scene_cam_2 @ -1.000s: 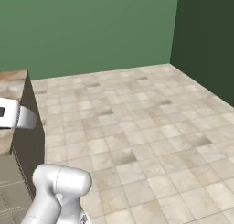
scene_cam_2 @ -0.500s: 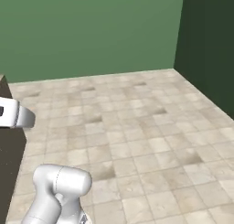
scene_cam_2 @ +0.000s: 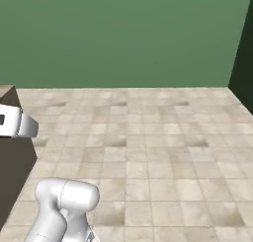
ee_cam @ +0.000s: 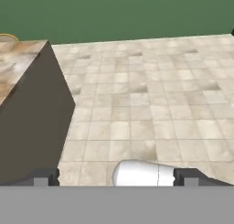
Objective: Transport the steak and tomato to the fridge. Place the steak on the rack containing meat and place the tomato on the rack containing the vegetable, ensuring meats and vegetables are on different racks.
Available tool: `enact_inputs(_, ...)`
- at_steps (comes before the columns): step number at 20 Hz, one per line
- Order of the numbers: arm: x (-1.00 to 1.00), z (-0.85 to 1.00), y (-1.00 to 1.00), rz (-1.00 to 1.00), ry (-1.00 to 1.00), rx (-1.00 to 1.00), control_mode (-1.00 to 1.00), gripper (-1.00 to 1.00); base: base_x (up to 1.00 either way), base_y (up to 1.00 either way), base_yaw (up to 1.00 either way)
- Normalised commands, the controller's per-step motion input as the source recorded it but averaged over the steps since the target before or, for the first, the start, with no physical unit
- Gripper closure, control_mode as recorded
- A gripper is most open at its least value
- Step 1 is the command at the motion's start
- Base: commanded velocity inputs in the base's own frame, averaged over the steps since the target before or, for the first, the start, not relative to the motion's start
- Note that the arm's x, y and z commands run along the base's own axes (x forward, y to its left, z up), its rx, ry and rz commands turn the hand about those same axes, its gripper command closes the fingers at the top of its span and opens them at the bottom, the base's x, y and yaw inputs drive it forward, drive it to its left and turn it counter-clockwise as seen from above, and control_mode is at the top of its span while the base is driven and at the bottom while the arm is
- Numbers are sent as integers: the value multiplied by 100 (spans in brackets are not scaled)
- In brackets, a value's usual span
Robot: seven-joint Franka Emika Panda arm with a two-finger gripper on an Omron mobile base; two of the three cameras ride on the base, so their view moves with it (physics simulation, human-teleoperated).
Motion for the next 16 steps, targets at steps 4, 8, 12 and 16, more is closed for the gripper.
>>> enact_inputs(4, 0, 0, 0, 0, 0, 0, 100, -100, 100, -19, 52)
enact_inputs(8, 0, 0, 0, 0, 0, 0, 100, -100, 100, -21, 55)
enact_inputs(12, 0, 0, 0, 0, 0, 0, 100, -100, 100, -23, 58)
enact_inputs(16, 0, 0, 0, 0, 0, 0, 100, -100, 100, -27, 60)
